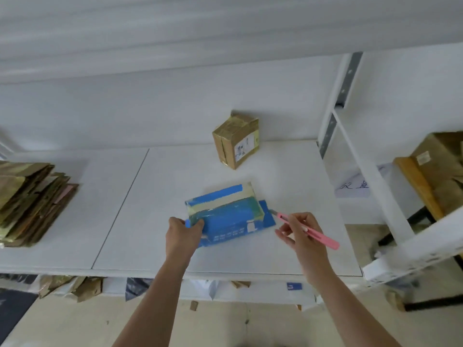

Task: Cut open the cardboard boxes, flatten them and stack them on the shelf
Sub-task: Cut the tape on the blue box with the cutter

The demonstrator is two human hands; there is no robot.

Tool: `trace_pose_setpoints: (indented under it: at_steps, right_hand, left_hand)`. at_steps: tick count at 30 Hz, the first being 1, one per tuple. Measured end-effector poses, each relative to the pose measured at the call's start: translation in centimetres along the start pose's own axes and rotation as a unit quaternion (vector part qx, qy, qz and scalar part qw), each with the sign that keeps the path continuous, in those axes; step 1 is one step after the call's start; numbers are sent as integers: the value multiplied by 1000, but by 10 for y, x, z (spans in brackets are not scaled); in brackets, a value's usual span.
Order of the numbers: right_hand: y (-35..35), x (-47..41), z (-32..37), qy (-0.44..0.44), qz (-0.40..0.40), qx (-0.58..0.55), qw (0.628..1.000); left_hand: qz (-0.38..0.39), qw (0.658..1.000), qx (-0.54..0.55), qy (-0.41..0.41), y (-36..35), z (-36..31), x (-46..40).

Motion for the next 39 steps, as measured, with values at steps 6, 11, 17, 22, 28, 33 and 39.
trace_pose_setpoints:
  at_steps: [6,11,17,22,28,33,39]
  right_hand:
    - [0,-7,-2,-39,-55,-83,994]
    - [2,-11,3,-52,-66,-108,991]
    - [11,-12,9,-27,-62,-76,995]
    - [15,-10,1,-28,-55,-100,993]
    - [-2,-9,-8,-22,-49,-94,994]
    - [-11,-20,-2,5,-33,-40,999]
    - [-14,-29,4,38,10,18,999]
  left_hand:
    - [77,926,-229,-291,-25,-47,17]
    - [113,854,-391,-323,-46,-56,1]
    - [135,854,-336,-373,-49,-65,-3]
    - [184,874,-269,-362,-51,-50,11]
    - [129,877,-314,-341,-62,-34,24]
    - [125,836,-404,-350,-67,-33,26]
    - [140,817,-436,-349,-69,-31,23]
Point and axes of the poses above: each hand's wrist, its own x-axis away from the middle knuckle, its own y-axis out of the back of the hand, z = x × y, the point moved 6 cm from there along -x, towards the middle knuckle, and after that the axes turned 7 degrees about -y, right-handed, at the moved point
